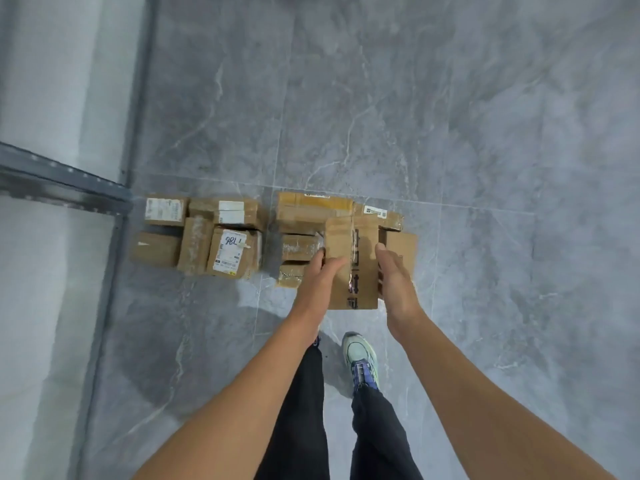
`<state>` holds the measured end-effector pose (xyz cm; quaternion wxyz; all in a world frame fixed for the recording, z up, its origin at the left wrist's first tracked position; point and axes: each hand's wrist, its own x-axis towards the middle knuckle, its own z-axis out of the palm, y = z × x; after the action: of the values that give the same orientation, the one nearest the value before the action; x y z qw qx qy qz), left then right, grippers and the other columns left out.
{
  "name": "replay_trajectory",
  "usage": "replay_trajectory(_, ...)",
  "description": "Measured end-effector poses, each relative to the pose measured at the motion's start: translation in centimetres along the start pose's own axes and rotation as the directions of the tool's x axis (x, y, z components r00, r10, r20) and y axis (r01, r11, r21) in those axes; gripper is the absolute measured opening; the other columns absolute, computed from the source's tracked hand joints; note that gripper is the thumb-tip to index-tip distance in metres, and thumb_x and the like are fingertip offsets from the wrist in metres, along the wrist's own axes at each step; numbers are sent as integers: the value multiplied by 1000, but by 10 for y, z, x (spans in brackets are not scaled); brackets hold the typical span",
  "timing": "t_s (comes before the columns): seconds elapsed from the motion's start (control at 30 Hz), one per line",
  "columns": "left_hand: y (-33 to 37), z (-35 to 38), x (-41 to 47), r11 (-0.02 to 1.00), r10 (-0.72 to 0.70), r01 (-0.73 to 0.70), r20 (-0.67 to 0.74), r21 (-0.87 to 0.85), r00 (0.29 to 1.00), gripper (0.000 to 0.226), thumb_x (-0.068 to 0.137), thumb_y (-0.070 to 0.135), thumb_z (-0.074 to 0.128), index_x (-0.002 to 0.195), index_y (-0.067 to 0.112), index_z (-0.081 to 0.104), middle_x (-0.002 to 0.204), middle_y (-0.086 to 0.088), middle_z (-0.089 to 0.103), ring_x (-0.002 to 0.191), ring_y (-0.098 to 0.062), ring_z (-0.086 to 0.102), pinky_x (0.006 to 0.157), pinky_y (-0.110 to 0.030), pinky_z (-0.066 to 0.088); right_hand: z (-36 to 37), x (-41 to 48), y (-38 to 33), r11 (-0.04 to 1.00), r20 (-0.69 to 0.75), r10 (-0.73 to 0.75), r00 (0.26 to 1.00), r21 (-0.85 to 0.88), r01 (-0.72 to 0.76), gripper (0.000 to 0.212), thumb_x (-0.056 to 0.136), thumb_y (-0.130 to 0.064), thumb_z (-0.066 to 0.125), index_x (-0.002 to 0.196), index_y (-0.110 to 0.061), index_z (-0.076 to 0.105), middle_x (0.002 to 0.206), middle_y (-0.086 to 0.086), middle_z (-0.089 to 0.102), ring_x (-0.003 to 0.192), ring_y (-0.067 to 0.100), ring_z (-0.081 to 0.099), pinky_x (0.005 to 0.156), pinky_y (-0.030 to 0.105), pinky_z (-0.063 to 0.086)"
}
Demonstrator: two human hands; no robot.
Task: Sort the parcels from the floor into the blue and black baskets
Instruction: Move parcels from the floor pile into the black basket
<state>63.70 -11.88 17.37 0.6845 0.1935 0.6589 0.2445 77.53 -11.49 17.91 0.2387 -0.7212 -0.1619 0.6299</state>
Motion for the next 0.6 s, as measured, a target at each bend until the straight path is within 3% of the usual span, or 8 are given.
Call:
replay_trajectory(0.1, 31, -4, -52, 998, 39, -41, -48, -46, 998, 105, 62, 86, 70, 153, 41, 45, 159, 11, 46, 145, -14, 43, 122, -51, 32, -1, -43, -31, 998, 49, -51, 997, -43, 54, 79, 73, -91, 53, 136, -46, 60, 142, -9, 63, 135, 20, 56, 117, 54, 40)
replay_trajectory(0.2, 79, -9, -123, 990, 123, -130, -109, -55, 986, 57, 89, 65, 64, 141, 44, 55, 143, 21, 53, 138, -9, 45, 120, -43, 31, 0, -86, -62, 986, 118, -127, 985, -89, 138, 100, 62, -101, 58, 145, -45, 54, 152, -7, 56, 142, 24, 51, 118, 58, 39)
replay_trajectory(0.3, 107, -19, -189, 972, 195, -212, -161, -99, 968, 47, 92, 54, 60, 138, 46, 58, 140, 20, 58, 133, -9, 54, 117, -44, 39, 13, -148, -100, 957, 212, -200, 957, -166, 236, 86, 71, -93, 51, 139, -41, 57, 148, -3, 58, 137, 27, 54, 116, 60, 41)
replay_trajectory(0.4, 122, -37, -245, 943, 258, -298, -239, -146, 936, 33, 83, 54, 60, 116, 50, 65, 127, 12, 69, 121, -14, 65, 108, -43, 48, 32, -199, -128, 921, 290, -248, 924, -226, 318, 79, 73, -91, 45, 137, -46, 58, 146, -6, 58, 137, 25, 53, 116, 60, 40)
replay_trajectory(0.47, 129, -52, -279, 921, 261, -335, -322, -200, 910, 27, 90, 51, 61, 117, 48, 60, 124, 15, 68, 116, -9, 64, 101, -36, 50, 50, -226, -140, 887, 349, -286, 893, -256, 384, 78, 76, -89, 44, 138, -45, 59, 146, -8, 59, 136, 22, 53, 117, 56, 39)
replay_trajectory(0.53, 133, -70, -314, 889, 322, -414, -379, -193, 868, 13, 103, 37, 55, 113, 41, 62, 110, 19, 71, 100, 0, 66, 81, -25, 50, 72, -251, -146, 853, 430, -318, 845, -259, 453, 74, 79, -86, 44, 135, -42, 63, 142, -6, 62, 132, 22, 57, 116, 54, 41)
replay_trajectory(0.6, 131, -90, -346, 865, 330, -455, -442, -213, 834, 16, 106, 34, 52, 115, 39, 64, 105, 14, 75, 93, -2, 69, 72, -24, 49, 95, -279, -148, 808, 510, -342, 789, -270, 524, 70, 83, -82, 42, 133, -40, 66, 138, -6, 65, 129, 20, 59, 116, 53, 42)
